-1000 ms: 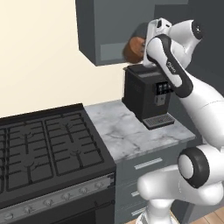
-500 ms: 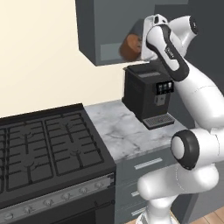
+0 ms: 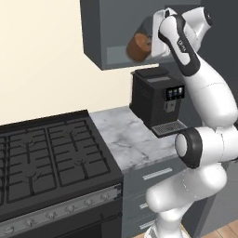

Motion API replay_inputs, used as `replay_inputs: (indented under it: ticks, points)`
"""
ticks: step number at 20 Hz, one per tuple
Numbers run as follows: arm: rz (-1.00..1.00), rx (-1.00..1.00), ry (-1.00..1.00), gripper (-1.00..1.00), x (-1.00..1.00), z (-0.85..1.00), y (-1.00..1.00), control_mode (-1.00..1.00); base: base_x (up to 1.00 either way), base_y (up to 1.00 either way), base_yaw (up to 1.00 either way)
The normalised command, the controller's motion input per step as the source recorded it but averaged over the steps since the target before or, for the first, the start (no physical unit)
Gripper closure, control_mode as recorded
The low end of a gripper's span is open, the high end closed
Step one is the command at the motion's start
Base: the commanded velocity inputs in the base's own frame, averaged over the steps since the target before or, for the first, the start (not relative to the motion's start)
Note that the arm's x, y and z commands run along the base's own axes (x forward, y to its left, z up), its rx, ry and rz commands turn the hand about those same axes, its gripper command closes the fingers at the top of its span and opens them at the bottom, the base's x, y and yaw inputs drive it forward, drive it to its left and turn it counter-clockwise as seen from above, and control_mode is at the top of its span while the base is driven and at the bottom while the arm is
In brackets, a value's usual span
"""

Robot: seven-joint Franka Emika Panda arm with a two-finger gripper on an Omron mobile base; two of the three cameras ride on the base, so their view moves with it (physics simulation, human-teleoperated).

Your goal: Pick the jar and candle from the dining table and place them in the open cabinet. Close the cabinet after placing the objects.

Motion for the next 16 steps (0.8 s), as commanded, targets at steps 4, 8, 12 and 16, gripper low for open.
replay_inputs:
  ticks: [4,8,12,16]
  points:
    - [0.03,0.0,-0.07,1.0,0.03,-0.05,0.0,-1.0,0.0,0.0,0.0]
    - [0.02,0.0,-0.1,1.0,0.0,-0.12,0.0,-1.0,0.0,0.0,0.0]
    - [0.01,-0.02,-0.06,1.0,0.0,-0.28,0.01,-1.0,0.0,0.0,0.0]
    - [0.01,-0.03,-0.03,1.0,0.0,-0.35,0.03,-1.0,0.0,0.0,0.0]
